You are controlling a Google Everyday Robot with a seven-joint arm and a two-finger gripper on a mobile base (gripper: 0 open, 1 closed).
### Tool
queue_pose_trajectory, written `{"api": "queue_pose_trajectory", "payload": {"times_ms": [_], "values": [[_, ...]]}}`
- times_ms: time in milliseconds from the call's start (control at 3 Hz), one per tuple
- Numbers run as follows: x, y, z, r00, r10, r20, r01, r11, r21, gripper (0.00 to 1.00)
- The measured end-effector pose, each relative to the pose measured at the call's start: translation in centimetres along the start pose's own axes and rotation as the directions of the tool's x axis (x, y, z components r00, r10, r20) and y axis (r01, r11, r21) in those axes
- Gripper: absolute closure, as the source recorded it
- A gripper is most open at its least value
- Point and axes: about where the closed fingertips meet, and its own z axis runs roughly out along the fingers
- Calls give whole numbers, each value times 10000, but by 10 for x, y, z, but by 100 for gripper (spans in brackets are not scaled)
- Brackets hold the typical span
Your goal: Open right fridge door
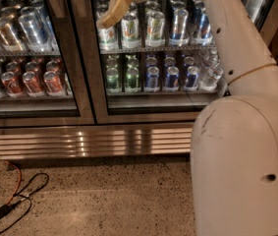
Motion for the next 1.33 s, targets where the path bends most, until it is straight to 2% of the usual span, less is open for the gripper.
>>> {"api": "queue_pose_trajectory", "payload": {"times_ms": [333, 667, 1000, 1333], "values": [[-10, 9, 5, 9979, 515, 385, -520, 9986, 126, 17], [-21, 17, 9, 9955, 758, 563, -771, 9968, 205, 28], [-29, 17, 10, 9957, 699, 616, -721, 9968, 354, 27], [-20, 11, 16, 9966, 624, 539, -646, 9971, 396, 19]]}}
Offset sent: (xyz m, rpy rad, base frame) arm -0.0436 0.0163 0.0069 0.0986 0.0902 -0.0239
